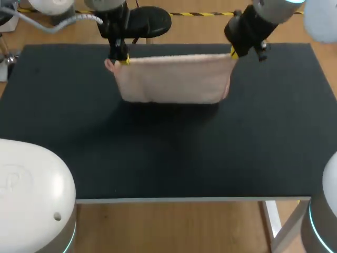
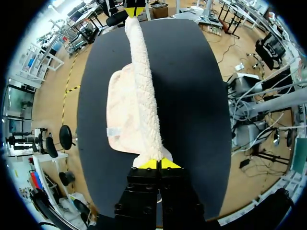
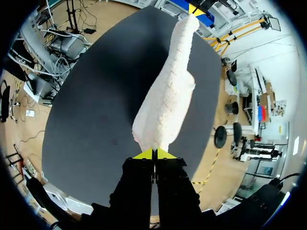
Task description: Fold the towel
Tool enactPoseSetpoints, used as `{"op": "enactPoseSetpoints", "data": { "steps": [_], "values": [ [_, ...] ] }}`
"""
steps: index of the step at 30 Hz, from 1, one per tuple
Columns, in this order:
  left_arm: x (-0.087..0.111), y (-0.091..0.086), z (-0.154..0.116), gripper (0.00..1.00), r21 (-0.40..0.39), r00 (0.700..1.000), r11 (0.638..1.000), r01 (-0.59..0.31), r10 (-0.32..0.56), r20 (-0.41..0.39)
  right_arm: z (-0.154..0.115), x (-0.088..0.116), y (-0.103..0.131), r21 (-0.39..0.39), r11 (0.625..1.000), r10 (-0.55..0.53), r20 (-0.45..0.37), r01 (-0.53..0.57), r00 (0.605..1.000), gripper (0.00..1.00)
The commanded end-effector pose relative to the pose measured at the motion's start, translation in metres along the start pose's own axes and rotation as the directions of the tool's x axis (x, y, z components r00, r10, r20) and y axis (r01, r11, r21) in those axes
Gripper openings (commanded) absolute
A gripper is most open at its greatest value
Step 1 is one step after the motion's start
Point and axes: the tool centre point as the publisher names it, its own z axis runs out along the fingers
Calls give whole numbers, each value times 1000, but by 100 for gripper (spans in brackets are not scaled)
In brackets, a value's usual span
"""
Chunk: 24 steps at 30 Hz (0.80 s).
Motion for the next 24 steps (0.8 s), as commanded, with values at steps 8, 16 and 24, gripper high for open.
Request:
{"op": "enactPoseSetpoints", "data": {
  "steps": [8,16,24],
  "values": [
    [-42,0,93,0,-26,980,999,46,-50,-194,103,6,-17,66,995,75,-58,-71,995,0],
    [-90,17,126,0,-72,979,994,77,-89,-185,144,-21,-39,120,985,132,-47,-126,990,0],
    [-118,28,131,0,-87,982,993,85,-98,-164,157,-48,-51,136,982,136,-17,-133,991,0]
  ]
}}
